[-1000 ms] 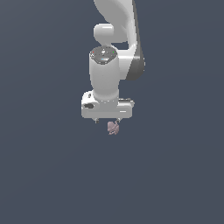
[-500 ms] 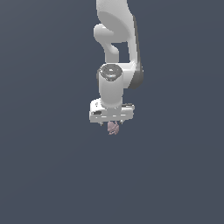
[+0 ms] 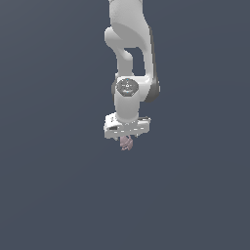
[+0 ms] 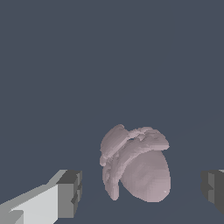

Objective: Pick up the object and move it to a goal position.

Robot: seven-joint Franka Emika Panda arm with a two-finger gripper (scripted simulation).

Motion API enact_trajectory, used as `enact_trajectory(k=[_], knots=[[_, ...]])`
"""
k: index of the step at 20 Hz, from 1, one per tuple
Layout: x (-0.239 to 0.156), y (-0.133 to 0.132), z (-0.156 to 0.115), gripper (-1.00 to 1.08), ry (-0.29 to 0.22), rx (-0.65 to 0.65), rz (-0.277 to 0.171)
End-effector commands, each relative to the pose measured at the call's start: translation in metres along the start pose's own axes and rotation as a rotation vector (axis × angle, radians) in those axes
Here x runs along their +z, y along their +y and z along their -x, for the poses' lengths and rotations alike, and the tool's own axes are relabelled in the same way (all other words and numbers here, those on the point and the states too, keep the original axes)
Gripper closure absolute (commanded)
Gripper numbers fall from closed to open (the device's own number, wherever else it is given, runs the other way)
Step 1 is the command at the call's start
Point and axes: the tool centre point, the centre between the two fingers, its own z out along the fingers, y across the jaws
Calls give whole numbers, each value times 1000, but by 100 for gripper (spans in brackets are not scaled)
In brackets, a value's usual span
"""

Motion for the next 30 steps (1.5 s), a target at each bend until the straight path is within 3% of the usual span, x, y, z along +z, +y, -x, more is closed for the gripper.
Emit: enact_trajectory(k=[1, 18, 19, 30], knots=[[0, 0, 0, -92, 1, 0, 0], [51, 0, 1, -92, 1, -3, 0], [51, 0, 1, 108, 1, -3, 0], [50, 0, 0, 108, 2, -3, 1]])
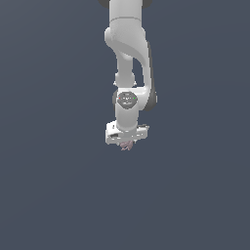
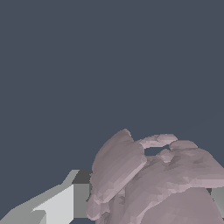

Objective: Pick up the object and move it to a goal position.

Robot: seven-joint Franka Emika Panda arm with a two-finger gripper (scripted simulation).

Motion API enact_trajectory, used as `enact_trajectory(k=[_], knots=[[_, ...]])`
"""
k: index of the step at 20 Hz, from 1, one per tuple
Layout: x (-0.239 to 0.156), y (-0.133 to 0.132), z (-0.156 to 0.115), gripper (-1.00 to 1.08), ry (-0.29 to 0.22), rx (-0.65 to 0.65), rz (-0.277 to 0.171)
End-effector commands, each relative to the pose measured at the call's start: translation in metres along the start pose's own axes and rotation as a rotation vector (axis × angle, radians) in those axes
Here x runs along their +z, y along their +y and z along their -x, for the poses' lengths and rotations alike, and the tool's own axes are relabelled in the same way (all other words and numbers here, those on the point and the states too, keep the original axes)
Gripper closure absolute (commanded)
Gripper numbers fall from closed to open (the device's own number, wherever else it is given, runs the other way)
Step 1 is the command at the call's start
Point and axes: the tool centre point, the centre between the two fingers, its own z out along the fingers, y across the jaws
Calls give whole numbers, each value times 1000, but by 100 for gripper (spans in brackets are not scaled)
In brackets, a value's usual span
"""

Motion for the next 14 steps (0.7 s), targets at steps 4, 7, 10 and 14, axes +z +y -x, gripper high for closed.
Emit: enact_trajectory(k=[4, 7, 10, 14], knots=[[-5, 1, -4, 108, 0, 0, 0], [-14, 2, -9, 108, 0, 0, 0], [-26, 4, -18, 108, 0, 0, 0], [-49, 8, -33, 108, 0, 0, 0]])
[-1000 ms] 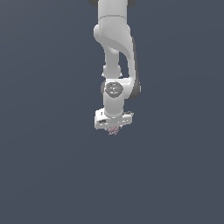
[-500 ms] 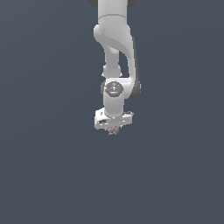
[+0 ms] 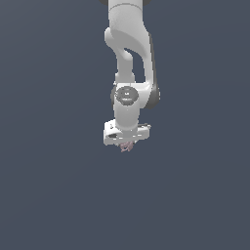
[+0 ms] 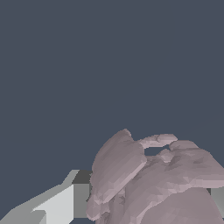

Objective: Pick up the object and move it to a goal position.

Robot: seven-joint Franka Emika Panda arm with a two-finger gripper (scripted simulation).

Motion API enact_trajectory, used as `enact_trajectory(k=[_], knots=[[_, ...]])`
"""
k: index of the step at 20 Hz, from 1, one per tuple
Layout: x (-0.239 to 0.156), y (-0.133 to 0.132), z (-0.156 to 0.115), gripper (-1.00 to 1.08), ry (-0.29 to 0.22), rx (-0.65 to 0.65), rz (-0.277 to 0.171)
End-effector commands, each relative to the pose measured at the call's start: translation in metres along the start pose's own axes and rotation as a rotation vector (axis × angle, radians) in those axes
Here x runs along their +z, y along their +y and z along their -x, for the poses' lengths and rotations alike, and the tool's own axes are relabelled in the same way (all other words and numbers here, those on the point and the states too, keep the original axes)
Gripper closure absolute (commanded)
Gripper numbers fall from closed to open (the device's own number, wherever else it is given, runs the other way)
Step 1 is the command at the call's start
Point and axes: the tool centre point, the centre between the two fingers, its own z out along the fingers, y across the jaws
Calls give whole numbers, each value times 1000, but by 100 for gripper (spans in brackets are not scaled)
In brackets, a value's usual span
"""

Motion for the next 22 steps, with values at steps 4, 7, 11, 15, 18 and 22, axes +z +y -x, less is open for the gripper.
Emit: enact_trajectory(k=[4, 7, 11, 15, 18, 22], knots=[[-36, 6, -24, 108, 1, 0, 0], [-58, 10, -40, 108, 0, 0, 0], [-87, 15, -60, 108, 0, 0, 0], [-111, 19, -78, 108, 0, 0, 0], [-127, 22, -90, 108, 0, 0, 0], [-146, 26, -105, 108, 0, 0, 0]])
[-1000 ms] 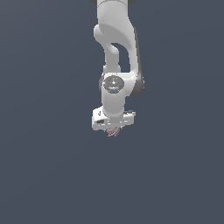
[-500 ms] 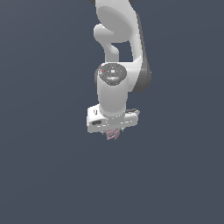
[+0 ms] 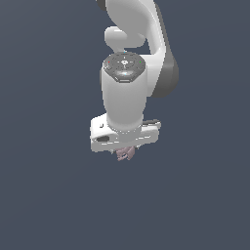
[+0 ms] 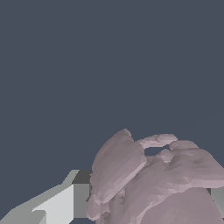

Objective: Pick up the object and move it to a goal position.

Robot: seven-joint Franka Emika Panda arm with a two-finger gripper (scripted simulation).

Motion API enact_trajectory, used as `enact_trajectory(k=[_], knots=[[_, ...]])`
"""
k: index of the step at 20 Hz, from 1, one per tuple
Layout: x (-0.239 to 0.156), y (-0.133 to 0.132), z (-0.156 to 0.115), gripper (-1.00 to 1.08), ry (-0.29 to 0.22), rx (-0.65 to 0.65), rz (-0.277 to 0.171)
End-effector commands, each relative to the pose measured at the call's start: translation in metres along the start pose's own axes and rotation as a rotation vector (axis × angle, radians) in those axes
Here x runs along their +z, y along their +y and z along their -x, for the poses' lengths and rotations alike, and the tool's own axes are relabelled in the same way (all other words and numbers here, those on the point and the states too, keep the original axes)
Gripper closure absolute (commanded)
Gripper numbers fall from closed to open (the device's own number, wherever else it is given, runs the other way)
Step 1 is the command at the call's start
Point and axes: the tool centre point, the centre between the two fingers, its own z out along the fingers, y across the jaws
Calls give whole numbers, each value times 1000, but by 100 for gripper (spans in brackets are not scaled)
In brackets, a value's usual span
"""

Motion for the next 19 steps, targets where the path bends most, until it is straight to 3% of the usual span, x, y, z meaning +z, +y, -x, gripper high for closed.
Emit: enact_trajectory(k=[1, 19], knots=[[-12, 2, -9, 108, -1, 0, 0], [-42, 8, -33, 108, -1, 0, 0]])
